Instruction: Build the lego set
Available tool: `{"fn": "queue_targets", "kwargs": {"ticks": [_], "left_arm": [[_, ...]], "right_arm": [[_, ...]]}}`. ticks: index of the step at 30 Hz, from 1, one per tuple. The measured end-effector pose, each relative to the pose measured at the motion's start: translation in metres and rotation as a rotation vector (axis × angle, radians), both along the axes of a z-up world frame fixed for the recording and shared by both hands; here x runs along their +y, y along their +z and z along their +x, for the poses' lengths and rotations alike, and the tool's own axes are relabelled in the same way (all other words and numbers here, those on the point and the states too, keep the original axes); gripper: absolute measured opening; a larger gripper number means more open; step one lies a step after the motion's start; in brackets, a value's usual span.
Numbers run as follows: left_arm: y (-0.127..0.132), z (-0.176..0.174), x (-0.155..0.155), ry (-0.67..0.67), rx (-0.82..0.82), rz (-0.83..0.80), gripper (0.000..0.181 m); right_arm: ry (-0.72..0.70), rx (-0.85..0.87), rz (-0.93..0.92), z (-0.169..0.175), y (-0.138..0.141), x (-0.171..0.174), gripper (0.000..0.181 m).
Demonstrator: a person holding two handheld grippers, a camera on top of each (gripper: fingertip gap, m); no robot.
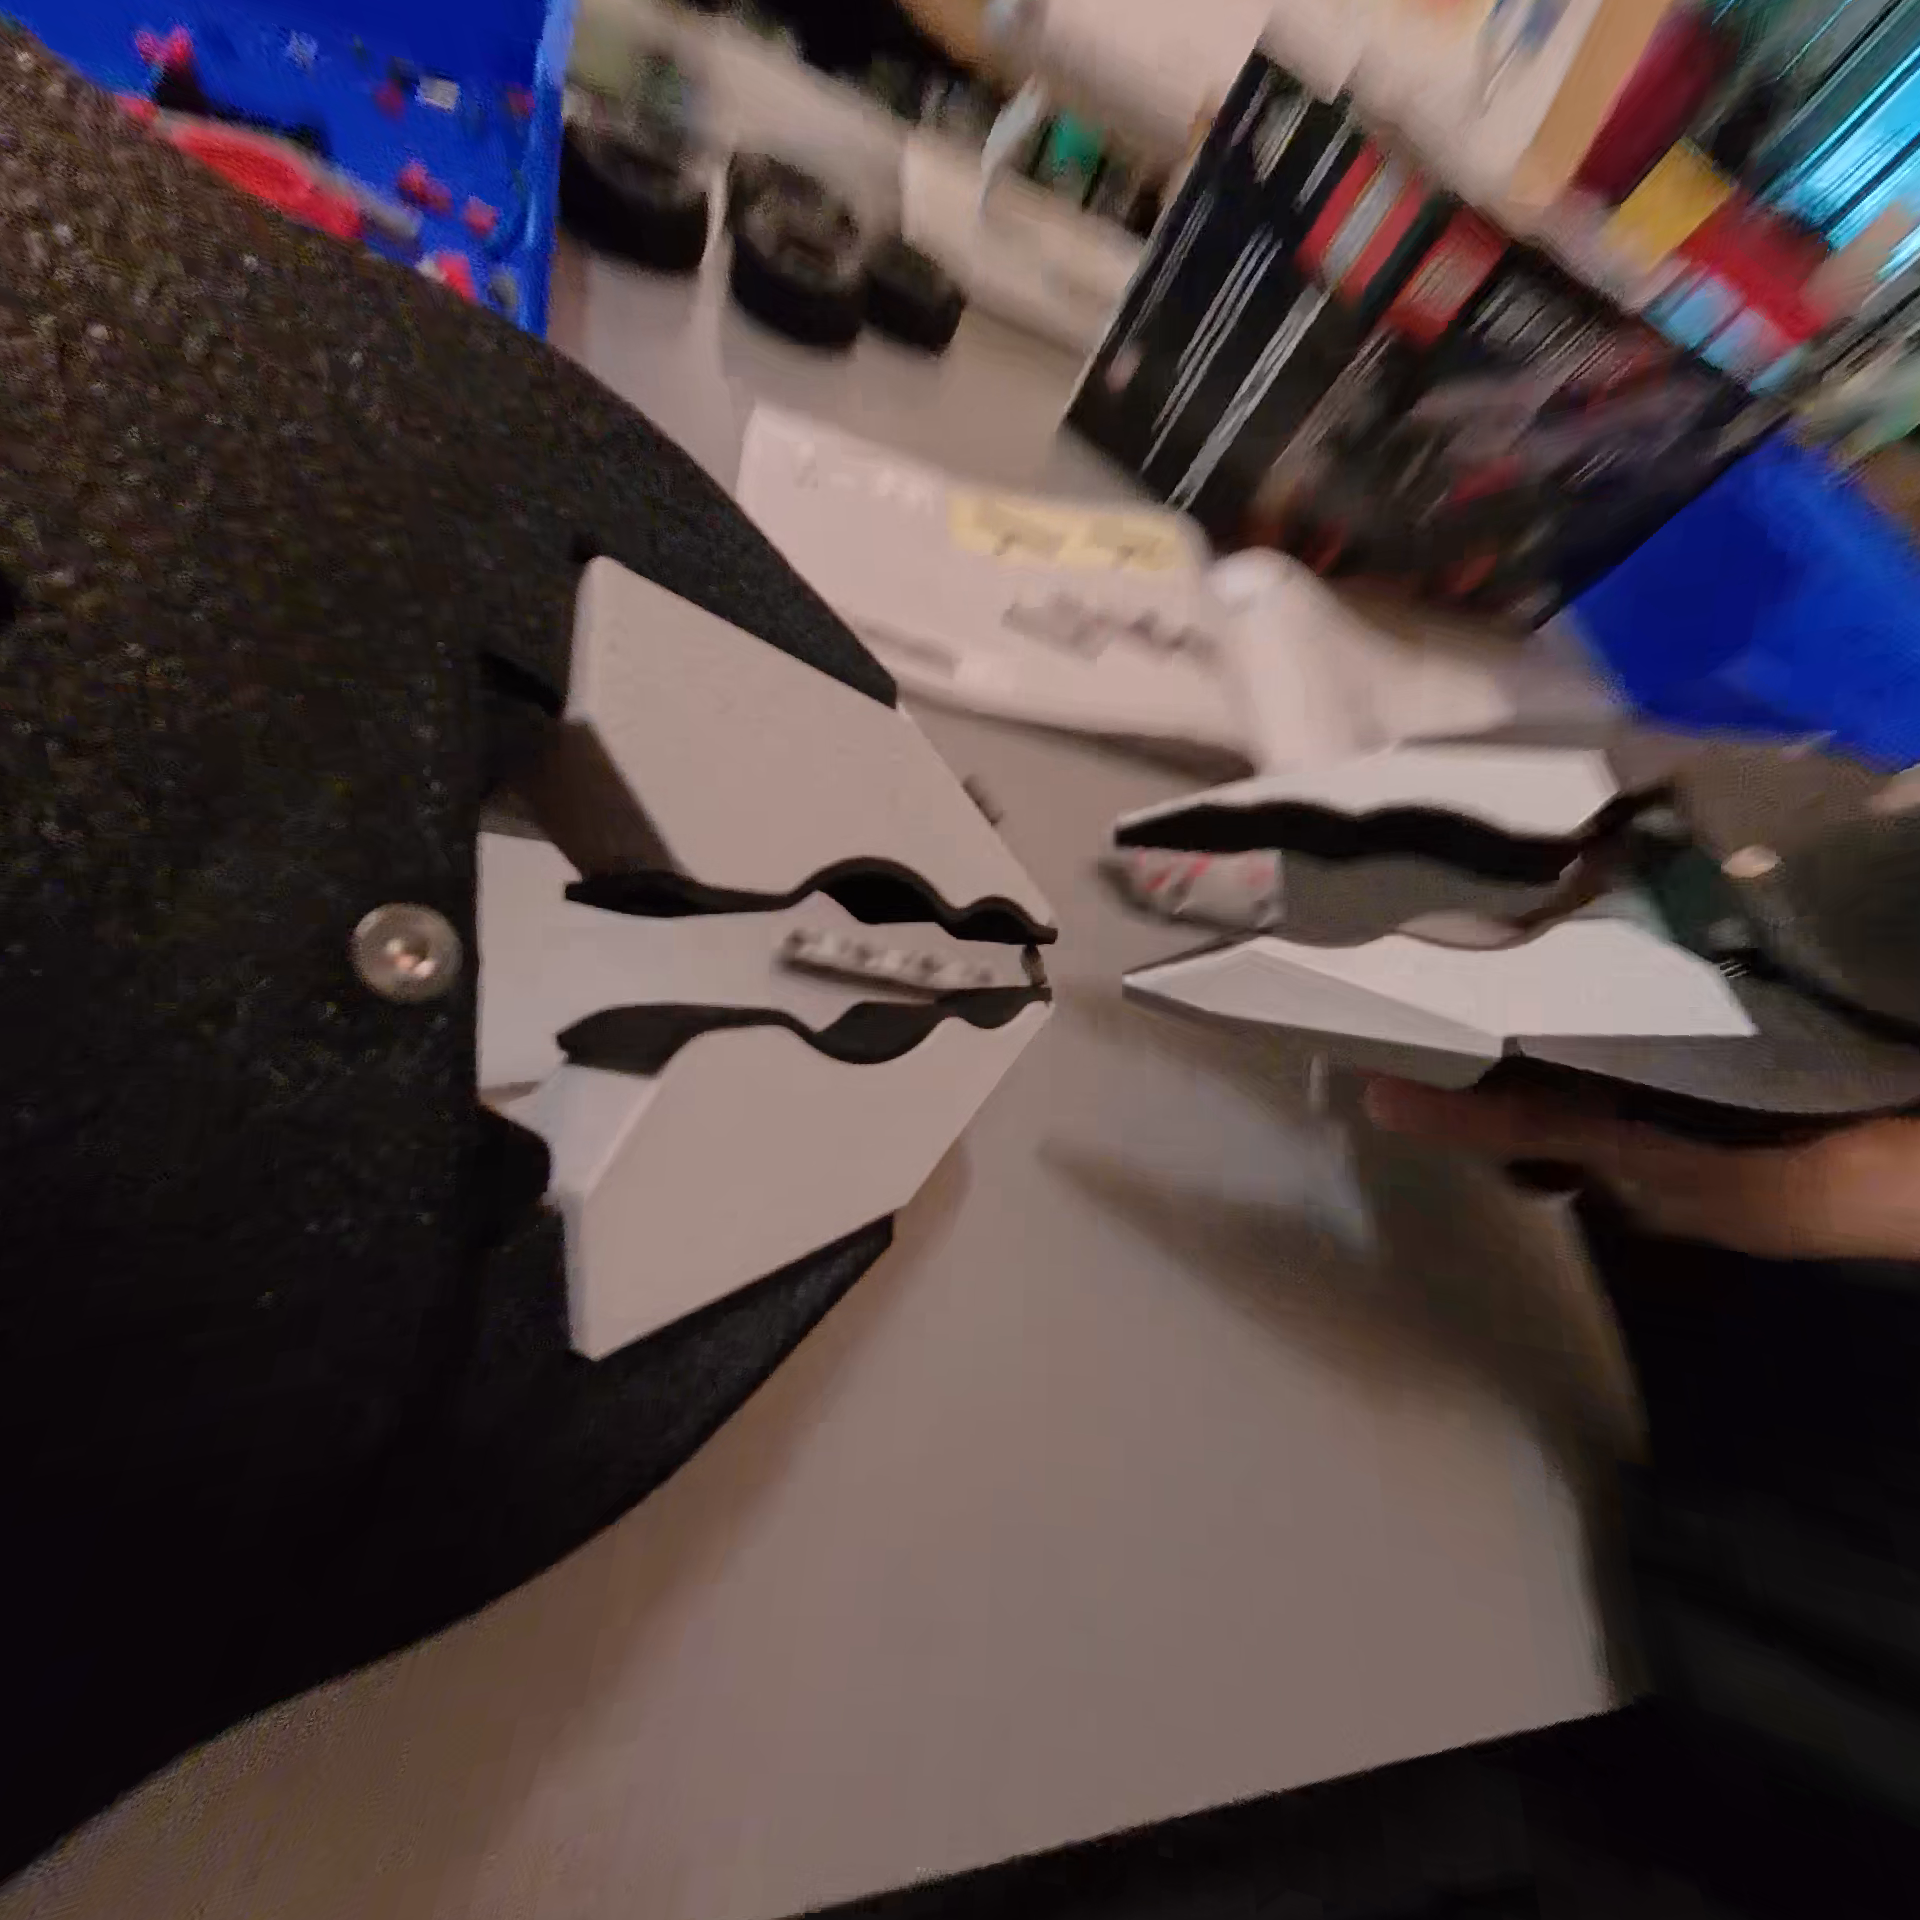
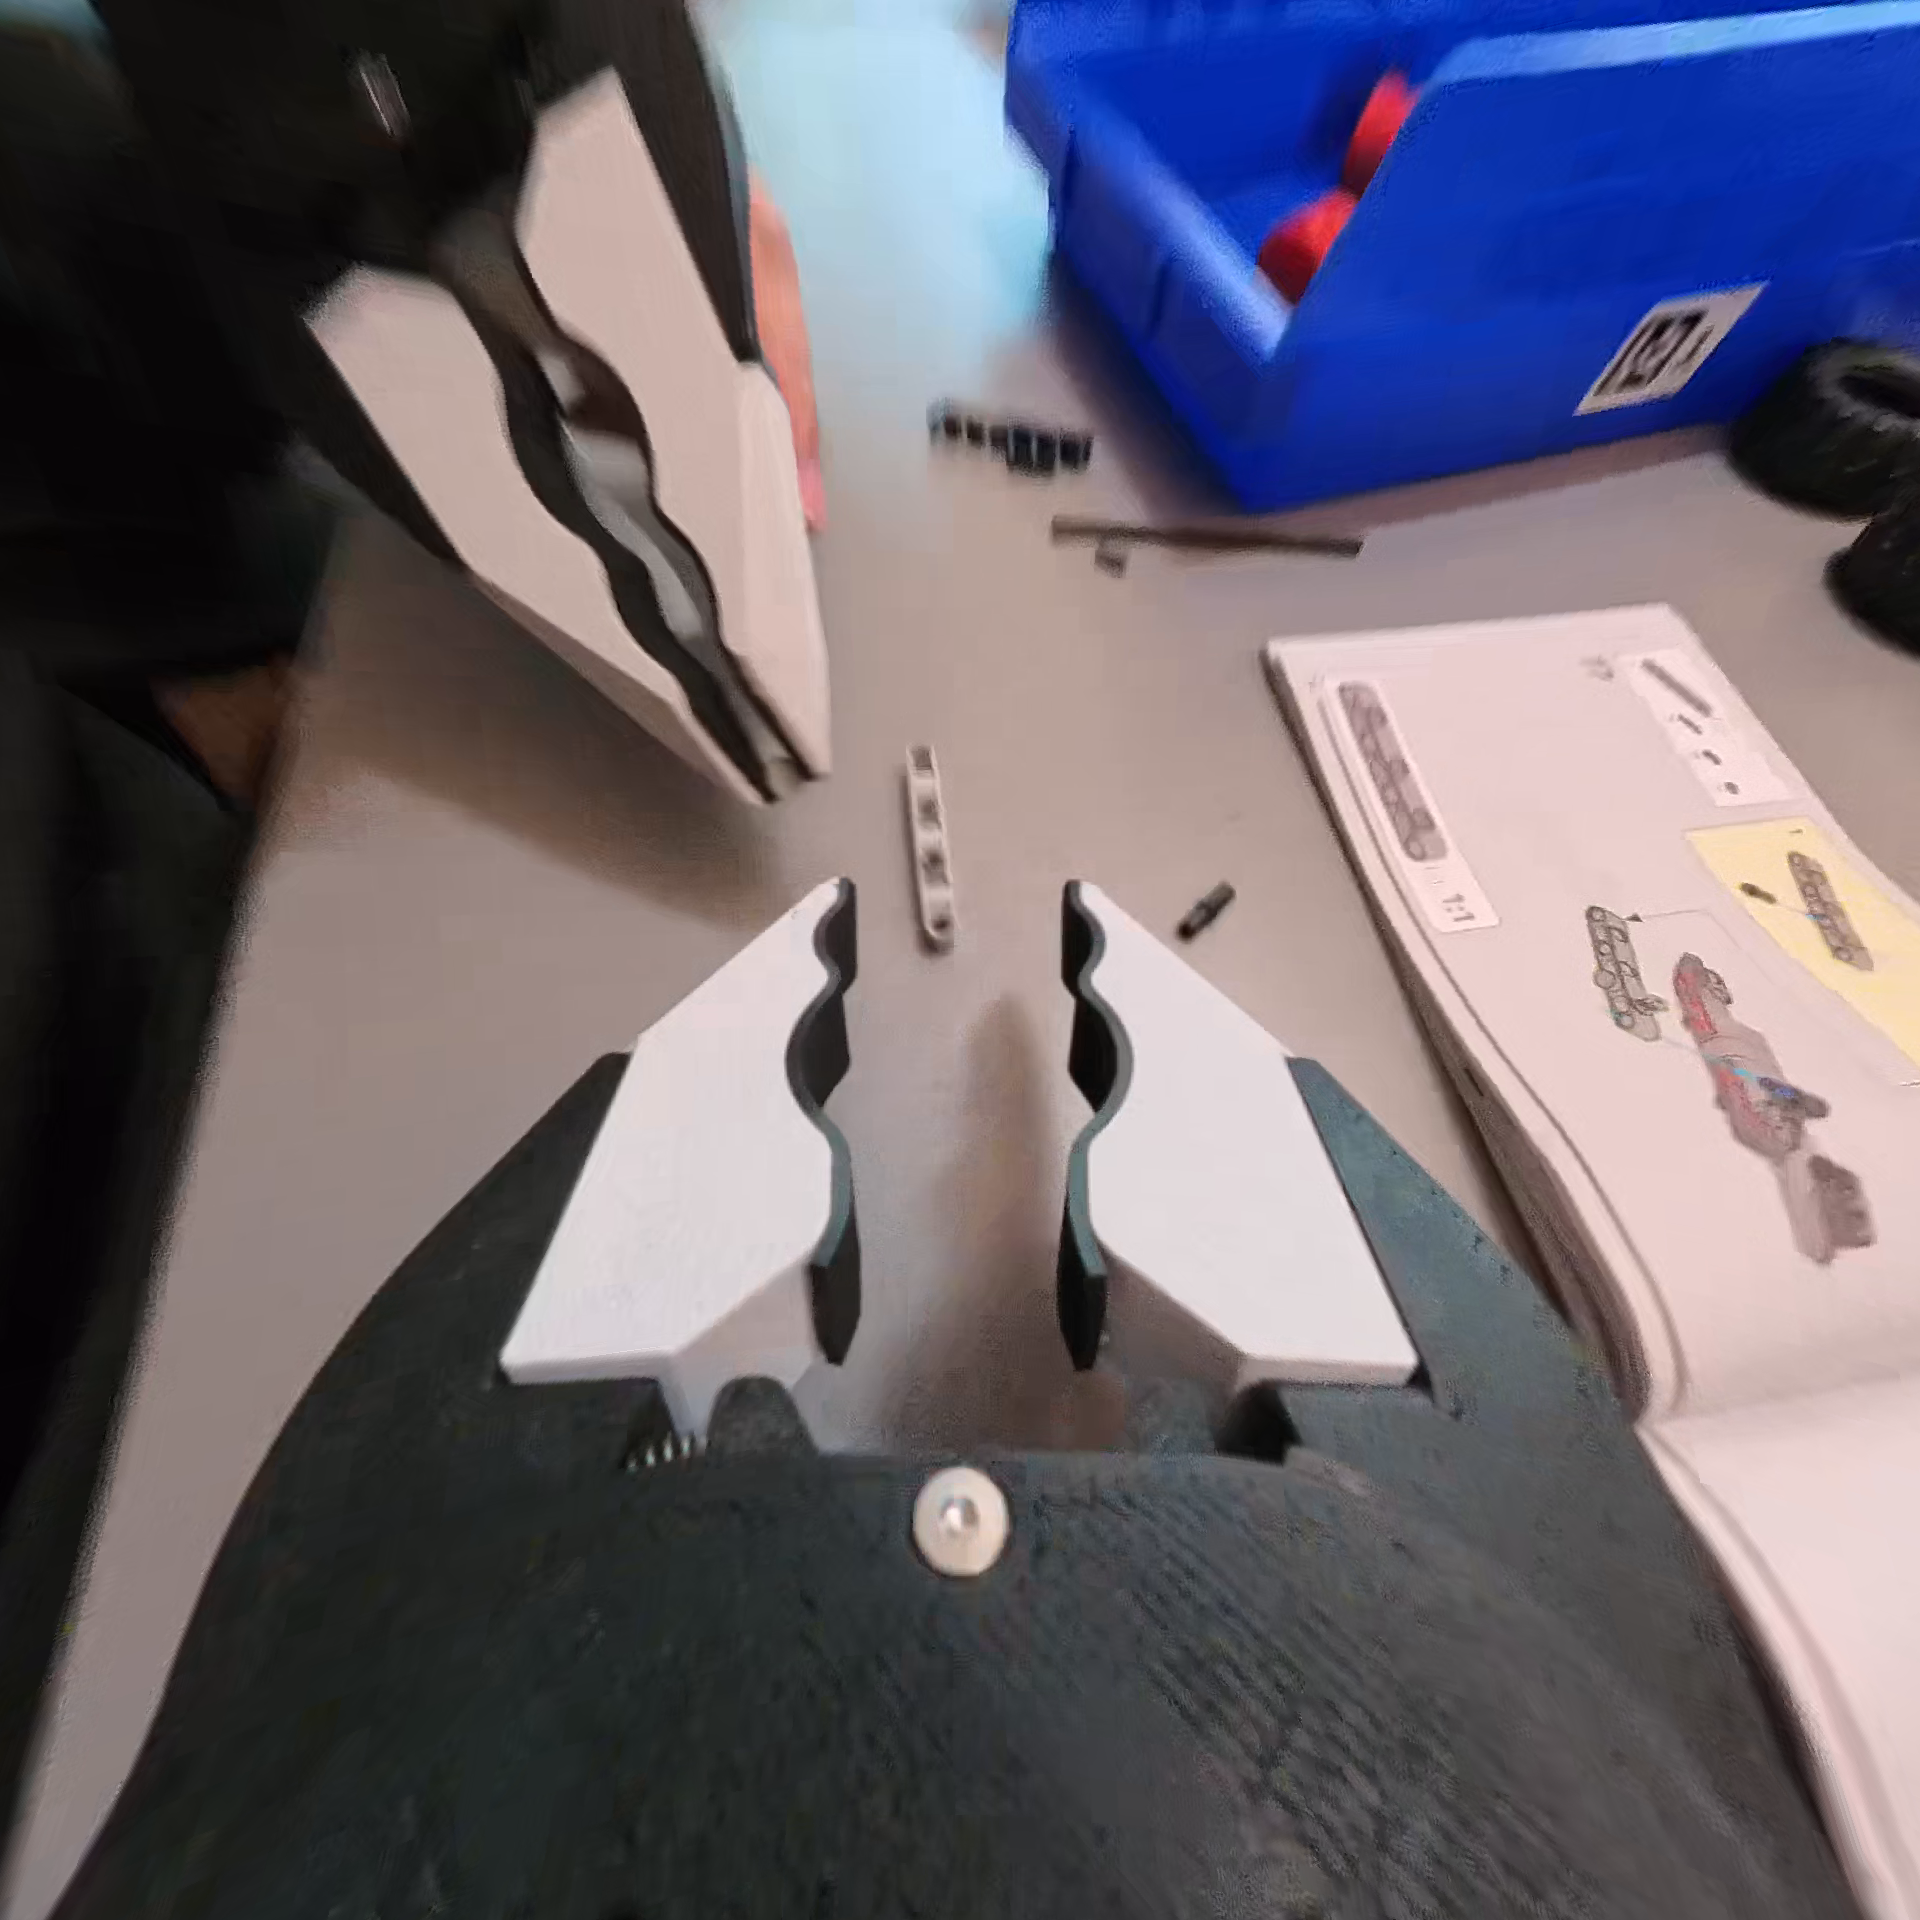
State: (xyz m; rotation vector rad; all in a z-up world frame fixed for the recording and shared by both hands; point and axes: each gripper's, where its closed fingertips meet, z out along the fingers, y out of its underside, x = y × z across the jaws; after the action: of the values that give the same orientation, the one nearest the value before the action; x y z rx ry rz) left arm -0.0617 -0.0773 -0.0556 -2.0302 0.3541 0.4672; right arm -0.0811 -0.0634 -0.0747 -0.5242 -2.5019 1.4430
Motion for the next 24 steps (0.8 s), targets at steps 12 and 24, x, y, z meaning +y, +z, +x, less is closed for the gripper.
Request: {"fn": "queue_targets", "kwargs": {"ticks": [12,24], "left_arm": [[0.078,0.011,0.030,-0.088,0.209,0.375,0.005],[0.080,0.013,0.030,-0.125,0.249,0.364,0.005]], "right_arm": [[0.174,-0.653,-1.034,0.029,0.097,0.012,0.004],[0.229,-0.787,-1.112,0.031,0.097,0.007,0.000]]}}
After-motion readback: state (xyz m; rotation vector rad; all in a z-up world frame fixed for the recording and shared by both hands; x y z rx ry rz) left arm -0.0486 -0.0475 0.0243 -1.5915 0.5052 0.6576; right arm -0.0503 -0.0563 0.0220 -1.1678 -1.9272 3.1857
